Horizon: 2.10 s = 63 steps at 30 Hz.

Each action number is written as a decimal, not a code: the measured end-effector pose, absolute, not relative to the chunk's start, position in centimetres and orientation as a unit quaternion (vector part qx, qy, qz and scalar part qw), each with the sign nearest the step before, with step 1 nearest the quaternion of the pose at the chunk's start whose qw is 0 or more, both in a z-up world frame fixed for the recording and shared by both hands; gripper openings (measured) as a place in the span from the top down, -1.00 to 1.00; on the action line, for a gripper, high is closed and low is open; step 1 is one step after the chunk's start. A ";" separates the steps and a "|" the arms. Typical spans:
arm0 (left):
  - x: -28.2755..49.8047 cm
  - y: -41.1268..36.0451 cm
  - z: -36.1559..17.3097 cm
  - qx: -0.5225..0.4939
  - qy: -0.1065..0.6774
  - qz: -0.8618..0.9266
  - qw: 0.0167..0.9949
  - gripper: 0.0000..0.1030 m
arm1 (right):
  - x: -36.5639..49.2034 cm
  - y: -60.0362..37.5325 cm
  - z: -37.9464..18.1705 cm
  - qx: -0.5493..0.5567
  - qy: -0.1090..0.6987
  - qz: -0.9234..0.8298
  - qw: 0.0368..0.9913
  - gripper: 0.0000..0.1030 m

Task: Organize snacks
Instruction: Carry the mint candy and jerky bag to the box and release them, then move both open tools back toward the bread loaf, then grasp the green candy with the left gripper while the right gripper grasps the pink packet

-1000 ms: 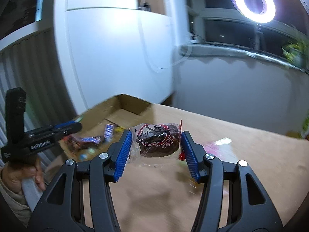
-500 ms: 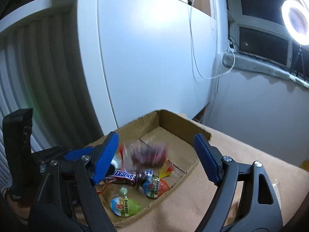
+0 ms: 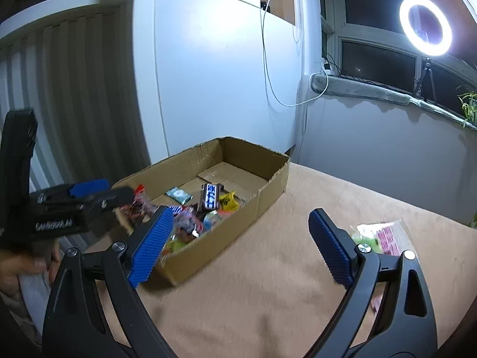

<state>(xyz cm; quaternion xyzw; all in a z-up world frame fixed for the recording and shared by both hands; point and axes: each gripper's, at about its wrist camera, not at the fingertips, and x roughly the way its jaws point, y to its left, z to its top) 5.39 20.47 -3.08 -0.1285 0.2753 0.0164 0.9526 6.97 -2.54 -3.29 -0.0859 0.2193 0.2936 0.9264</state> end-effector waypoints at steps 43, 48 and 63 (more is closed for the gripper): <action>13.6 -0.3 -4.1 0.031 0.331 -0.168 0.928 -0.53 | 10.4 -21.1 -8.4 -0.060 0.351 0.200 0.913 -0.83; 15.4 -0.8 -5.1 0.019 0.346 -0.182 0.920 -0.53 | 13.0 -20.4 -9.3 -0.086 0.385 0.221 0.892 -0.71; 18.6 -1.6 -6.9 0.003 0.374 -0.196 0.906 0.17 | 15.3 -19.1 -10.4 -0.105 0.403 0.227 0.880 0.40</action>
